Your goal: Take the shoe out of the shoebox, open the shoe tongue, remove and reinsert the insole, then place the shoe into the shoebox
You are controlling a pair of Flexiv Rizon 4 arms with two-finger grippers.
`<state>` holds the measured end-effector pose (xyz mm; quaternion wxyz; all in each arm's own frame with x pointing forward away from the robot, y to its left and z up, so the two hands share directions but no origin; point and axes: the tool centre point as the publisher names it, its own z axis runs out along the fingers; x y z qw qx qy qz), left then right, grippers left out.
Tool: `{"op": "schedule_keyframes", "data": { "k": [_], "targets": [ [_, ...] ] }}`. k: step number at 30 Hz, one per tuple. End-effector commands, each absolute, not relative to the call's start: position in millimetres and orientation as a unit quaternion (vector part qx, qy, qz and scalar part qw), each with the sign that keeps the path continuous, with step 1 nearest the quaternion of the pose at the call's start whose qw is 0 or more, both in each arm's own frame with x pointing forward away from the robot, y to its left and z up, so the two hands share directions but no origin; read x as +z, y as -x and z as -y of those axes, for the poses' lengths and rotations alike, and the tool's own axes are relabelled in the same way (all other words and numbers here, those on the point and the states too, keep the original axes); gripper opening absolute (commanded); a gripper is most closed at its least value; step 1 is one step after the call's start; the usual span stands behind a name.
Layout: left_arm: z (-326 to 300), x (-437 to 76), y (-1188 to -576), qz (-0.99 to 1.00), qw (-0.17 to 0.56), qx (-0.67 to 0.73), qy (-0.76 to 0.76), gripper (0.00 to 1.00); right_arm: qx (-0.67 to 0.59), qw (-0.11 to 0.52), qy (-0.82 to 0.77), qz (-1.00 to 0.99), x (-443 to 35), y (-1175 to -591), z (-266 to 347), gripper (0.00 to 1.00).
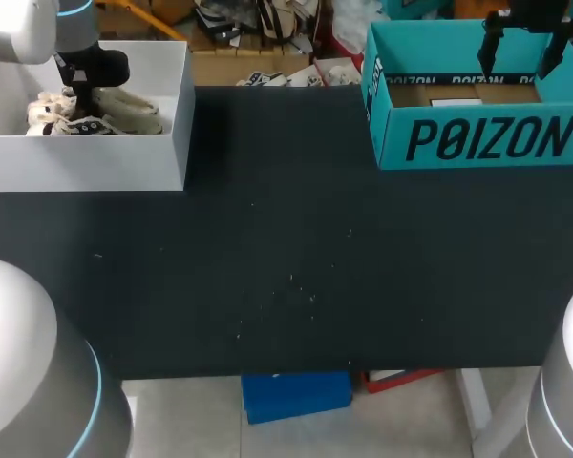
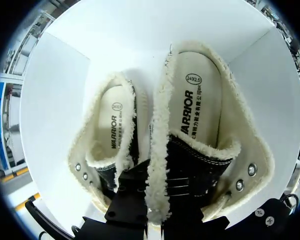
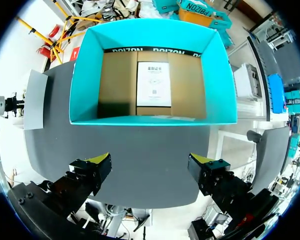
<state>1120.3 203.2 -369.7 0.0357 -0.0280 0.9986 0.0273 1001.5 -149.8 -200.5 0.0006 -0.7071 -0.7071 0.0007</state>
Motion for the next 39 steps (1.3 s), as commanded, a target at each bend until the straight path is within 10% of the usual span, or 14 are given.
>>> {"op": "schedule_keyframes", "data": {
  "k": [1, 20, 39],
  "targets": [
    [-204, -336, -1117, -0.998, 0.041, 0.033, 0.018, 0.00, 0.001, 0.001, 0.707, 0.707, -200, -1001, 150, 1.00],
    [-170, -212, -1086, -0.994, 0.104, 0.034, 0.006, 0.00, 0.001, 0.001, 0.707, 0.707, -200, -1001, 150, 1.00],
    [-45, -176, -901, -0.993, 0.121, 0.015, 0.002, 0.00, 0.001, 0.001, 0.707, 0.707, -200, -1001, 150, 1.00]
  ]
}}
